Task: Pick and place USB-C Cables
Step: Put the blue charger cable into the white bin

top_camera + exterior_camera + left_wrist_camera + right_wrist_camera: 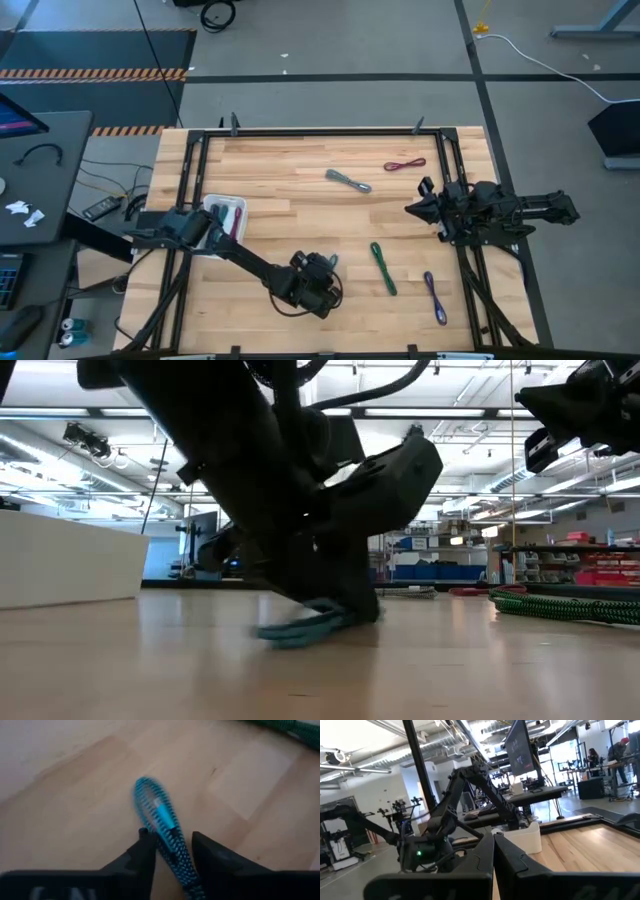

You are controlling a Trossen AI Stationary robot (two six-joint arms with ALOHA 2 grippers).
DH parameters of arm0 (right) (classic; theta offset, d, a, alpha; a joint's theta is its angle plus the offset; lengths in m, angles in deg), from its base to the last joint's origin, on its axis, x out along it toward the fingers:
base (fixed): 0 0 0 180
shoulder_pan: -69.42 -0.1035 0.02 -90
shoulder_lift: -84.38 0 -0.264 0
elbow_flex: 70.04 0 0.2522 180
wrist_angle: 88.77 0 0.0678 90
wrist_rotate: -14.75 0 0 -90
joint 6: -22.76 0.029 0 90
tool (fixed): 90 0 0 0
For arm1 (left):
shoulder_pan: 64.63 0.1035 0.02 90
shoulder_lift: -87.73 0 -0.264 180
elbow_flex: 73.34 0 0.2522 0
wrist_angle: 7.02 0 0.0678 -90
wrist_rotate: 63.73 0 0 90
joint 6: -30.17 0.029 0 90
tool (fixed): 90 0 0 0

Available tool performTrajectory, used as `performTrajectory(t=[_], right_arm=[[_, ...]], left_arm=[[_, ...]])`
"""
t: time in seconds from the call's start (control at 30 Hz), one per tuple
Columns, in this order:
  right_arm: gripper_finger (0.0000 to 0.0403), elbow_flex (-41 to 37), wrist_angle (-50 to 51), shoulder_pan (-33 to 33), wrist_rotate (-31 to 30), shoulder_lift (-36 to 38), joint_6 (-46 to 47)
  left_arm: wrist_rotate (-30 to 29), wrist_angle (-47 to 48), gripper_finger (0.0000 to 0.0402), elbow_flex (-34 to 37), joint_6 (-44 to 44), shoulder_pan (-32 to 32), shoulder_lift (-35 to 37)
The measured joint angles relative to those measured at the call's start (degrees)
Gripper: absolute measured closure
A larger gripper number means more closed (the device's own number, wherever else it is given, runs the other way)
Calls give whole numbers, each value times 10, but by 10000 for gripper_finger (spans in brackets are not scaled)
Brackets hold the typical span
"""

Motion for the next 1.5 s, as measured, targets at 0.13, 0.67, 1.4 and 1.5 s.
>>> performTrajectory(t=[0.13, 0.67, 1.4, 1.5], right_arm=[[394, 0, 20, 0, 0, 0, 0], [398, 0, 103, -47, 0, -57, 5], [399, 0, 7, -147, -185, -202, 6], [398, 0, 6, -147, -190, -210, 6]], left_arm=[[14, 16, 347, -1, -7, 5, 1], [-30, 43, 373, -19, 48, 42, 1], [-162, 680, 375, -233, -47, 13, 206], [-107, 667, 375, -203, -38, 34, 226]])
